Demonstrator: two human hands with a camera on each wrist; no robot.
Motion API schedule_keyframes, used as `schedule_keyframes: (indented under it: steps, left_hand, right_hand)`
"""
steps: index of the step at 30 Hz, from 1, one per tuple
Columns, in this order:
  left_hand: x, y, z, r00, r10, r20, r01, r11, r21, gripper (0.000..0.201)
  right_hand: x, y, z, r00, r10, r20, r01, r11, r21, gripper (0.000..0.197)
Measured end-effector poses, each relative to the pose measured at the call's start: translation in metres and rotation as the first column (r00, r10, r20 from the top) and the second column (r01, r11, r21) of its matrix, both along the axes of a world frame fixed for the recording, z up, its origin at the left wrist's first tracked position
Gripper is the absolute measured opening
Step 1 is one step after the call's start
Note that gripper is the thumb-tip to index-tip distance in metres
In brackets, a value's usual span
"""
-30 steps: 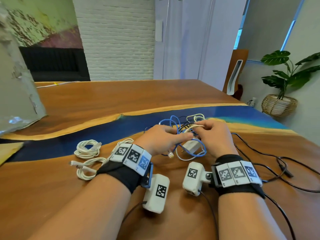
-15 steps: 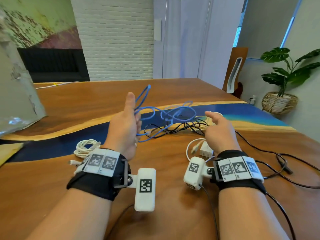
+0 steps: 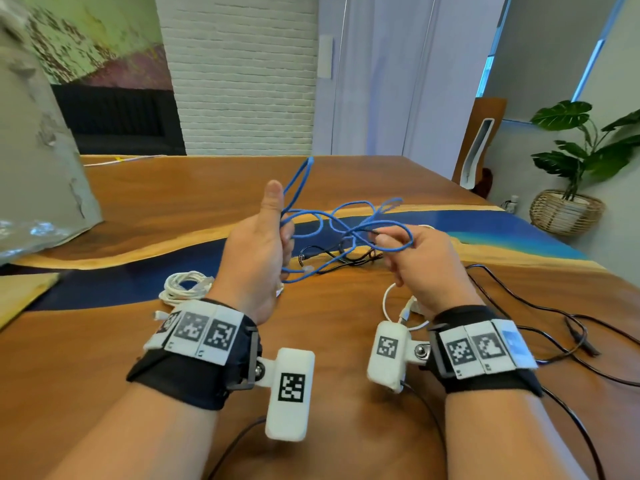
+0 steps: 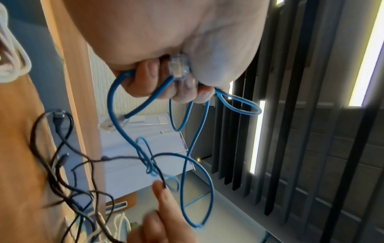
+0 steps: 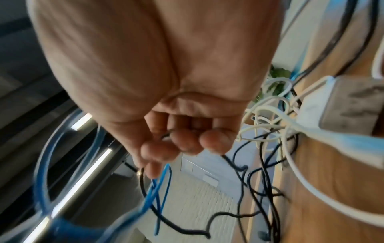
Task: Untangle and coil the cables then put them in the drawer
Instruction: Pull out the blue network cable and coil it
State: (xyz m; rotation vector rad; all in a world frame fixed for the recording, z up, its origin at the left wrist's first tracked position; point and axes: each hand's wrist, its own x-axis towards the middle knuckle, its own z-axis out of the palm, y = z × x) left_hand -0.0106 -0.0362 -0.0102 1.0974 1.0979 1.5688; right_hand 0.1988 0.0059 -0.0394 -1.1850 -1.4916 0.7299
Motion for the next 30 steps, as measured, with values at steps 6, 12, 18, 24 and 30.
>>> schedule_keyframes:
  steps: [6,12,18,24,30]
  left_hand:
    - [-0.037,0.003,-0.014,0.962,-0.076,-0.261,0.039,0.989,-0.145,0.056]
    - [-0.043,-0.005,-0.010,0.969,-0.140,-0.205,0.108,0.982,-0.157,0.057]
    - [-0.032,-0.007,-0.008,0.993,-0.042,-0.107,0.032,0.995,-0.095,0.059]
    - [-0.012,-0.011,-0.018,0.972,-0.091,-0.216,0.075,0.994,-0.082,0.070]
    - [-0.006,-0.012,-0.022,0.978,-0.130,-0.161,0.124,0.991,-0.043,0.052]
  right_hand:
    - [0.018,0.000,0.005,0.806,-0.147,-0.574,0.051,0.982,-0.181,0.018]
    - [0.024,0.001,0.004,0.736,-0.363,-0.572,0.296,0.932,-0.211,0.017]
    - [0.009,-0.006,0.012,0.953,-0.285,-0.099,0.283,0.959,-0.030,0.058]
    - [-0.022,-0.030,0.027,0.994,0.060,0.089,-0.068,0.993,0.100,0.025]
    - [-0.049,-0.031,0.014,0.938,0.277,0.210,-0.278,0.960,-0.026,0.008]
